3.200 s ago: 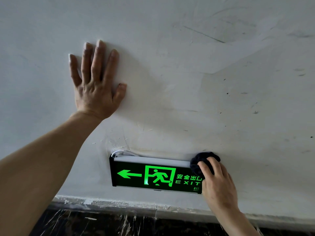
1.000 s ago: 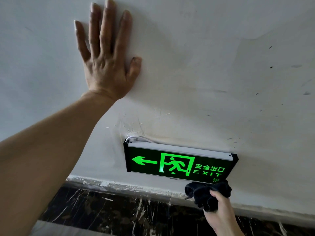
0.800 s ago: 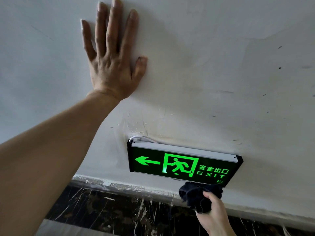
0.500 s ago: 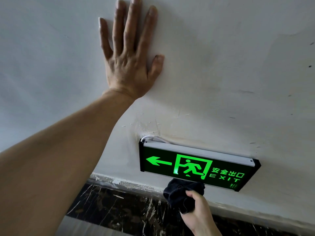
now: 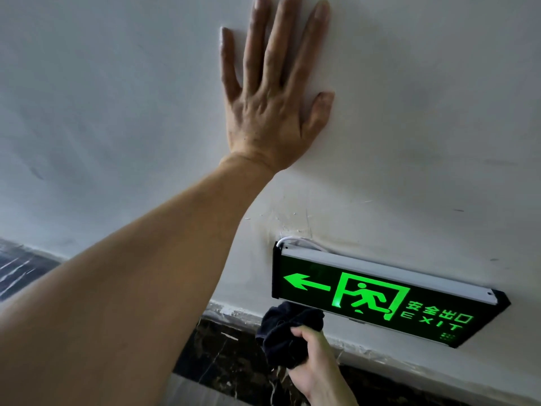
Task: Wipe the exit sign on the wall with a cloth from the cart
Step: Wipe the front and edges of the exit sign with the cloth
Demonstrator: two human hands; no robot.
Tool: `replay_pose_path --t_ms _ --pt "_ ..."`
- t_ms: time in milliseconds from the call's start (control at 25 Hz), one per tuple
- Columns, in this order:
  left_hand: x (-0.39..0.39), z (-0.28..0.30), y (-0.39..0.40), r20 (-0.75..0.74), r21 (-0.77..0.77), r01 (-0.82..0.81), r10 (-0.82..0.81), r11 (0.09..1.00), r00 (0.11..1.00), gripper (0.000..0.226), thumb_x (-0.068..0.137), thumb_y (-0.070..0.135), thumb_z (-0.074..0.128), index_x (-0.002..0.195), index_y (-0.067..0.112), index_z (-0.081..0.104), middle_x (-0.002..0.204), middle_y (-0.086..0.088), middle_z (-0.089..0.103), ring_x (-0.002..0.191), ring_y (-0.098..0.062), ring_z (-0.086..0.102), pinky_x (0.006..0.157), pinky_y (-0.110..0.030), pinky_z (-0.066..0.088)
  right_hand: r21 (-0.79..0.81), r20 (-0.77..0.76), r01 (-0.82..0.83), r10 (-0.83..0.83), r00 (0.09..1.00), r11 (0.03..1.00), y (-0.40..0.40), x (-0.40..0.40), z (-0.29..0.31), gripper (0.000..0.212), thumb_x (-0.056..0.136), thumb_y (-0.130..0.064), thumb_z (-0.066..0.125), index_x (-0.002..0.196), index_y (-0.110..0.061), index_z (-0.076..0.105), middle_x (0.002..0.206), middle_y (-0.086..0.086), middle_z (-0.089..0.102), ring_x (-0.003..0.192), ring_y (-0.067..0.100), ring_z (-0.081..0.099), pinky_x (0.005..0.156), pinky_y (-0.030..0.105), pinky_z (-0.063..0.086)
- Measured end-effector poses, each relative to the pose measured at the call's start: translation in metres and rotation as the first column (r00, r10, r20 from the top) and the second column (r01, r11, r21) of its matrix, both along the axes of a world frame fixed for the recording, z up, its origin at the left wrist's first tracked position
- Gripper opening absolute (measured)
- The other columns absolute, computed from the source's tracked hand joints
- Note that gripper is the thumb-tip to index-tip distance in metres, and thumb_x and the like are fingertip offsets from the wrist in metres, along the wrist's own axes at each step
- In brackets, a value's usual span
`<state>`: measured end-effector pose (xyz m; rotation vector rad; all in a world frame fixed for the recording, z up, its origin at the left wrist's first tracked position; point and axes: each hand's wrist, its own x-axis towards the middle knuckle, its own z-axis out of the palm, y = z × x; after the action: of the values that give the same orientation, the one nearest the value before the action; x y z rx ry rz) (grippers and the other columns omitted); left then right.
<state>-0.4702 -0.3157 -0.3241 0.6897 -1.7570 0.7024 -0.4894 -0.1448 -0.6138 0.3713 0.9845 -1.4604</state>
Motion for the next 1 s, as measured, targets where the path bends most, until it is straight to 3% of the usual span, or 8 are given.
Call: replay_pose_path --t_ms 280,480,680,880,1000 --pt "-0.001 0.000 0.003 -0.006 0.005 0.001 -0.001 1.000 1.000 0.061 0.088 0.048 0.044 0.138 0.013 0.050 0.144 -0.020 0.049 0.136 -0.040 0.038 0.110 -0.066 0.023 0.014 -0.034 -0.164 0.164 0.986 0.986 -0.028 0.031 0.003 0.042 0.081 0.008 0.050 0.115 -0.015 0.060 0.100 0.027 0.067 0.087 0.044 0.063 0.066 0.048 0.052" --pt "-0.003 0.002 0.002 -0.015 -0.010 0.011 -0.011 1.000 1.000 0.061 0.087 0.046 0.047 0.137 0.012 0.051 0.142 -0.021 0.050 0.134 -0.042 0.040 0.110 -0.066 0.022 -0.112 -0.014 -0.560 0.562 0.827 0.821 -0.030 0.057 0.019 0.040 0.072 0.006 0.054 0.106 -0.006 0.071 0.101 0.028 0.070 0.088 0.042 0.068 0.075 0.047 0.056" --pt "-0.002 0.001 0.001 0.008 -0.008 0.025 -0.025 1.000 1.000 0.064 0.092 0.052 0.035 0.144 0.015 0.038 0.150 -0.020 0.041 0.139 -0.038 0.025 0.113 -0.063 0.013 -0.189 -0.116 -0.501 0.487 0.866 0.845 -0.018 0.042 0.034 0.044 0.073 0.012 0.047 0.093 -0.016 0.075 0.100 0.028 0.070 0.086 0.043 0.069 0.079 0.049 0.055" --pt "0.004 0.002 0.004 0.053 0.031 0.038 -0.040 0.999 0.998 0.064 0.096 0.052 0.030 0.149 0.017 0.025 0.155 -0.019 0.030 0.143 -0.037 0.015 0.114 -0.061 0.007 -0.137 -0.304 -0.444 0.389 0.870 0.885 0.014 0.010 0.056 0.049 0.076 0.016 0.047 0.108 -0.016 0.066 0.094 0.026 0.072 0.081 0.043 0.070 0.071 0.048 0.057" --pt "0.009 0.003 0.011 0.077 0.093 0.044 -0.051 0.995 0.996 0.066 0.096 0.049 0.036 0.152 0.021 0.017 0.158 -0.016 0.024 0.145 -0.034 0.010 0.116 -0.060 0.007 -0.082 -0.439 -0.321 0.255 0.861 0.944 0.034 -0.002 0.074 0.052 0.073 0.019 0.054 0.109 -0.018 0.061 0.091 0.019 0.074 0.080 0.039 0.070 0.069 0.046 0.058"
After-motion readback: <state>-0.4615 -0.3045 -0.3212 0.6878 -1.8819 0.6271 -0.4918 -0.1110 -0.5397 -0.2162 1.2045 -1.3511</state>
